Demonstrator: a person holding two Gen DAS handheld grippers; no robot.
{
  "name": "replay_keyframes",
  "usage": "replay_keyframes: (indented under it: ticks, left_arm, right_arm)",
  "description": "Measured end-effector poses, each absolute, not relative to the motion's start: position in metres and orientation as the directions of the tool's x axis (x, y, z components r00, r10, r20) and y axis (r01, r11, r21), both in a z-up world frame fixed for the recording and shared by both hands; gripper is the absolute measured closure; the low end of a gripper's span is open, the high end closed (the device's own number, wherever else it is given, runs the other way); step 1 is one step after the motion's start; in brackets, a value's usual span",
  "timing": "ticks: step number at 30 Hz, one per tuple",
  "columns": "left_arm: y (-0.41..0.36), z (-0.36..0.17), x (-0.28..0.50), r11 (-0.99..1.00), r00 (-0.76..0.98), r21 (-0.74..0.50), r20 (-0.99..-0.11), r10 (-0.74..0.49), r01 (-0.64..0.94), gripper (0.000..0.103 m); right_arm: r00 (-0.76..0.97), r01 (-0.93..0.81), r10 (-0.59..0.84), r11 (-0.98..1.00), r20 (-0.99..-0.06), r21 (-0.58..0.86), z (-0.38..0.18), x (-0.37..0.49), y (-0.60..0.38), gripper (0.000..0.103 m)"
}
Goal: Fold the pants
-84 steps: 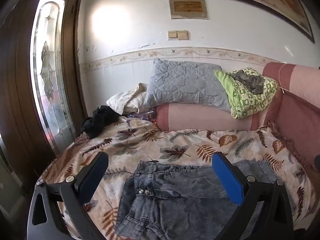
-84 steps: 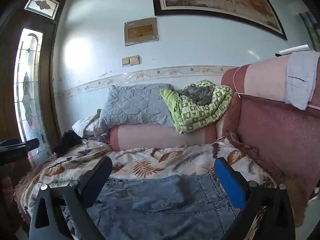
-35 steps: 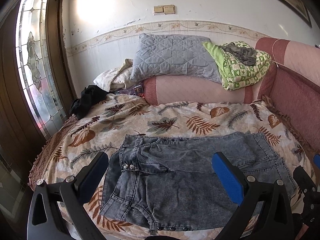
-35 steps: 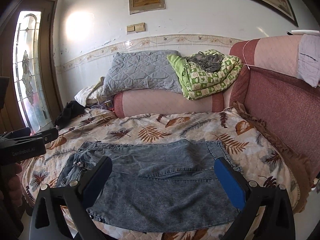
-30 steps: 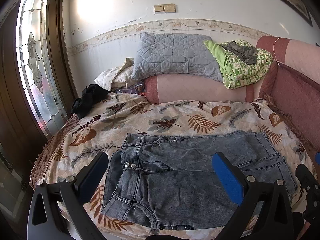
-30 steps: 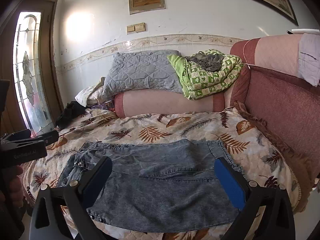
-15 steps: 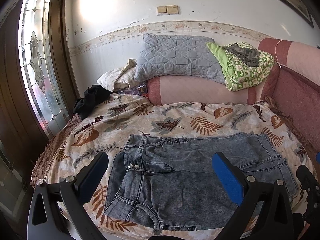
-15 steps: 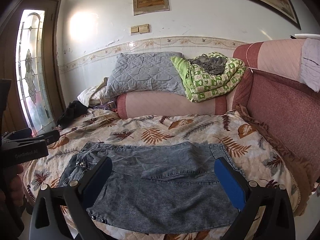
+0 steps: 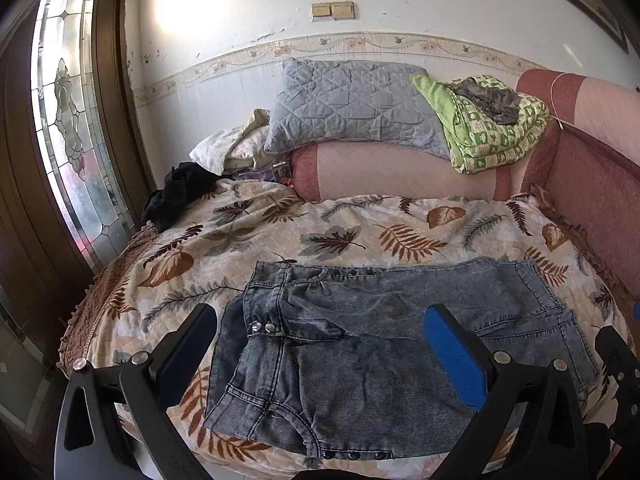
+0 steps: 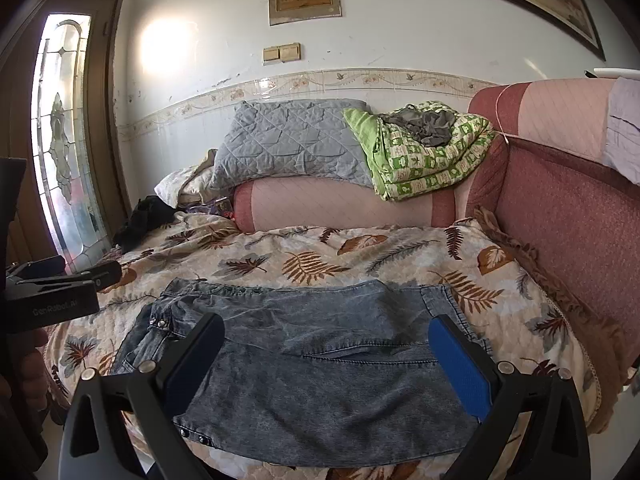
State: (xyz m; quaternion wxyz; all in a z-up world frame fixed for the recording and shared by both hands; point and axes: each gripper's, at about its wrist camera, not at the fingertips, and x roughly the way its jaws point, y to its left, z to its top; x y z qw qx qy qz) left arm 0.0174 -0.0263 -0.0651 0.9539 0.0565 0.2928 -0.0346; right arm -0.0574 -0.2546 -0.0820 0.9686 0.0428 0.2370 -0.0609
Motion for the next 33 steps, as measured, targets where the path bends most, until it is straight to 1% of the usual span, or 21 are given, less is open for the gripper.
replay_keyframes:
  ticks: [20, 22, 24, 27, 31, 32, 33]
  left_arm:
    - [-0.032, -0.089, 0.031, 0.990, 0.782, 0.071, -0.621, -0.053, 0.124, 0.000]
    - [-0.030, -0.094, 0.030, 0.989, 0.758, 0.035, -0.647, -0.089, 0.146, 0.000]
    - [-0.027, -0.103, 0.023, 0.985, 0.723, -0.030, -0.676, -0.143, 0.167, 0.000]
    - [-0.026, -0.117, -0.001, 0.975, 0.704, -0.098, -0.678, -0.211, 0.198, 0.000]
    - [-0.030, -0.126, -0.037, 0.958, 0.710, -0.146, -0.645, -0.283, 0.249, 0.000]
    - [-0.032, -0.128, -0.043, 0.952, 0.705, -0.149, -0.643, -0.299, 0.267, 0.000]
    - [-0.035, -0.130, -0.047, 0.946, 0.696, -0.148, -0.647, -0.312, 0.287, 0.000]
  right_arm:
    - [0.854, 0.154, -0.107, 0.987, -0.509, 0.050, -0.099, -0.045, -0.260, 0.000]
    - [0.852, 0.162, -0.116, 0.986, -0.510, 0.046, -0.099, -0.047, -0.265, 0.000]
    - [0.849, 0.184, -0.145, 0.983, -0.508, 0.027, -0.098, -0.051, -0.273, 0.000]
    - [0.837, 0.236, -0.193, 0.972, -0.513, 0.019, -0.096, -0.062, -0.294, 0.000]
    - [0.816, 0.304, -0.194, 0.945, -0.545, 0.117, -0.098, -0.083, -0.332, 0.000]
    - [0.811, 0.316, -0.176, 0.934, -0.558, 0.165, -0.101, -0.089, -0.339, 0.000]
    - [0.808, 0.324, -0.132, 0.914, -0.575, 0.244, -0.105, -0.096, -0.348, 0.000]
